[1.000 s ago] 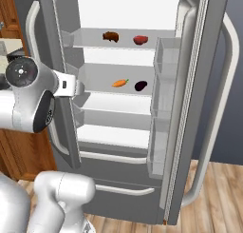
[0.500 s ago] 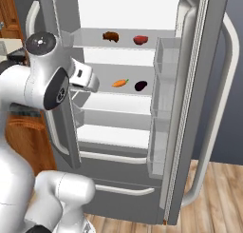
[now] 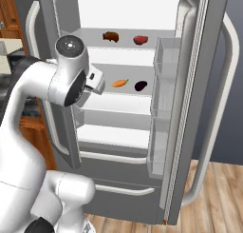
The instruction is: Gather the eggplant and carrot from the fridge and place them on a tray on the dining counter. Then gather the steak and chicken drumstick from the fridge and place them on the other tray.
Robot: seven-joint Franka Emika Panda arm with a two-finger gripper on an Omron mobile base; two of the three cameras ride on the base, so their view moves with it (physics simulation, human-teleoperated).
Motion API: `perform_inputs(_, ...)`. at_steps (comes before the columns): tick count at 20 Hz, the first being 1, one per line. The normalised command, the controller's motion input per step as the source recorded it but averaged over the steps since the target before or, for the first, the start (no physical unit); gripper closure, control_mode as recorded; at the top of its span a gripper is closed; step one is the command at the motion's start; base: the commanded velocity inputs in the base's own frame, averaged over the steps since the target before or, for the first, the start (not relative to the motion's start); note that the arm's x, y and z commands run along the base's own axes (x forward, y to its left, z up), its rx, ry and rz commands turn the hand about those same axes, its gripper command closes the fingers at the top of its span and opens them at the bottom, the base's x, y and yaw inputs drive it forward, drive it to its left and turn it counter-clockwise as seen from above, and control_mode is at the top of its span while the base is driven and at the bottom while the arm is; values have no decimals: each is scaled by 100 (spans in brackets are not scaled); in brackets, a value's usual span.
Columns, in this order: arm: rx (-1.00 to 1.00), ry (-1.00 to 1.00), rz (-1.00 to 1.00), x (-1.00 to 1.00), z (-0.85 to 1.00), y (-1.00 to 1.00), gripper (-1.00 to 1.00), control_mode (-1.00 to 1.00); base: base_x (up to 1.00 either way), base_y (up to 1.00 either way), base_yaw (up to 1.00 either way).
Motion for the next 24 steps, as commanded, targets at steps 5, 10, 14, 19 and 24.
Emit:
perform_inputs(5, 25, -6, 0, 38, -17, 12, -100, -100, 0, 0, 0)
perform_inputs(10, 27, -4, 2, 44, -9, 7, -100, -100, 0, 0, 0)
perform_inputs(14, 25, -3, 5, 39, -8, 11, -100, -100, 0, 0, 0)
perform_inputs(19, 16, -2, 8, 30, -10, 26, -100, -100, 0, 0, 0)
perform_inputs(24, 12, 0, 11, 31, -1, 35, -100, -100, 0, 0, 0)
